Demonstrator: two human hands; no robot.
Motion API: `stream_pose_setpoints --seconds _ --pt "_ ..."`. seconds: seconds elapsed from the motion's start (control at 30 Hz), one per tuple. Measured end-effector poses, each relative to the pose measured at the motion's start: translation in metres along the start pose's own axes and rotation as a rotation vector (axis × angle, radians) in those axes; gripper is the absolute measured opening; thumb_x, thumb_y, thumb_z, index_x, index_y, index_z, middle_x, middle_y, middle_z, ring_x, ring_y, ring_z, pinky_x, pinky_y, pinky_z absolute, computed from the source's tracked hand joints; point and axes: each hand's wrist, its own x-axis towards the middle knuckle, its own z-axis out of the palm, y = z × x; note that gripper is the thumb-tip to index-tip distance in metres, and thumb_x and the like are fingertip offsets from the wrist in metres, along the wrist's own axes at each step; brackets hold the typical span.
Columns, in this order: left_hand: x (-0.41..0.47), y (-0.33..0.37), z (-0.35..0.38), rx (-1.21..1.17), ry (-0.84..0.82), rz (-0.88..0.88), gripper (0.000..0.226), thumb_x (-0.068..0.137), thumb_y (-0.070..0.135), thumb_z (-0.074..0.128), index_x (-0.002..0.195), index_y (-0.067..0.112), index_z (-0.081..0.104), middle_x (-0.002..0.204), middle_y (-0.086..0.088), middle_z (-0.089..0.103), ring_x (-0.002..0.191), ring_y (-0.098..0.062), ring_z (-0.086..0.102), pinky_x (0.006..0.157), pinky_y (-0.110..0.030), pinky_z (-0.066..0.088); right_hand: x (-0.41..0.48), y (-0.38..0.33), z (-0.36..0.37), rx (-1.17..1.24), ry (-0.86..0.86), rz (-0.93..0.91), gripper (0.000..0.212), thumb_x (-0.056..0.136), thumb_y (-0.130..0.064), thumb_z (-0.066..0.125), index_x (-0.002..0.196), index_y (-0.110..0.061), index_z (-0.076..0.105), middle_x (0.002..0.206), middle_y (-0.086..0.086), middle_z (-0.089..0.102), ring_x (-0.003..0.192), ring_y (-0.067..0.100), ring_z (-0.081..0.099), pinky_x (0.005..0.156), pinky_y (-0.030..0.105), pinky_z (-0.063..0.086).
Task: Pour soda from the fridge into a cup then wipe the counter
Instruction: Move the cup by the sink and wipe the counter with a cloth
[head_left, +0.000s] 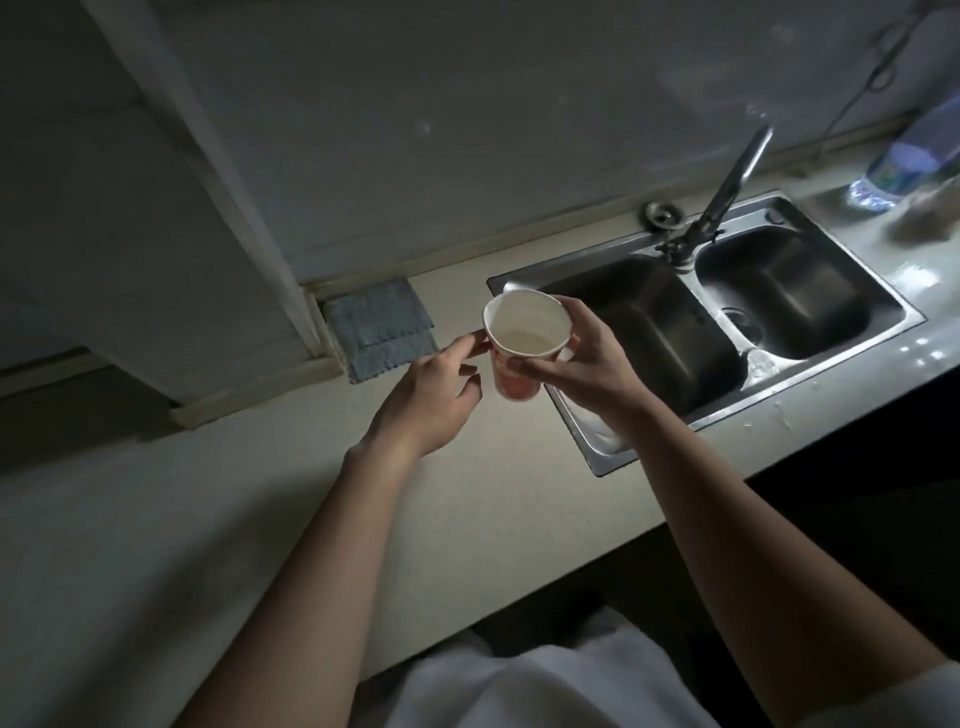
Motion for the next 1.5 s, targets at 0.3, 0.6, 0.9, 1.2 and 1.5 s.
stream_pose_setpoints --seconds 0.3,0.6,0.9,1.2,1.5 --pt "0.039 0.021 0.033 0.027 0.112 -0.258 0.062 0.096 0.013 0.05 0.15 0.036 0.028 0.141 0.018 0.05 0.115 -0.003 0.057 0.096 -0.026 0.045 0.078 0.038 -0.034 0.102 -0.249 -0.085 0.078 0.071 -0.022 0.087 0.137 -0.012 0.046 0.127 0.002 0.057 0.111 0.009 0.06 0.086 0.022 0.055" --pt "0.067 0.047 0.048 0.099 0.256 -0.385 0.06 0.095 0.012 0.046 0.146 0.04 0.033 0.142 0.018 0.05 0.115 -0.007 0.058 0.097 -0.032 0.048 0.13 0.048 -0.057 0.132 -0.436 -0.18 0.076 0.07 -0.026 0.088 0.134 -0.013 0.049 0.124 0.002 0.059 0.11 0.008 0.06 0.081 0.018 0.052" --pt "0.1 0.036 0.045 0.156 0.258 -0.419 0.057 0.096 0.016 0.046 0.145 0.042 0.032 0.128 -0.003 0.061 0.101 -0.015 0.061 0.084 -0.034 0.052 0.162 0.055 -0.054 0.086 -0.448 -0.206 0.086 0.063 -0.045 0.086 0.135 -0.019 0.046 0.125 -0.001 0.057 0.111 0.014 0.061 0.085 0.032 0.058" --pt "0.124 0.007 0.045 0.153 0.186 -0.455 0.056 0.097 0.012 0.045 0.146 0.036 0.033 0.121 -0.002 0.063 0.081 -0.012 0.063 0.067 -0.036 0.056 0.18 0.077 -0.031 0.091 -0.427 -0.142 0.085 0.066 -0.034 0.089 0.136 -0.015 0.043 0.125 0.002 0.056 0.11 0.015 0.061 0.085 0.035 0.058" --pt "0.128 -0.017 0.054 0.139 0.137 -0.455 0.058 0.095 0.01 0.046 0.146 0.034 0.03 0.135 -0.004 0.056 0.111 -0.023 0.06 0.085 -0.04 0.054 0.187 0.095 -0.017 0.019 -0.433 -0.133 0.087 0.068 -0.022 0.089 0.138 -0.012 0.039 0.13 0.007 0.051 0.114 0.021 0.058 0.081 0.045 0.06"
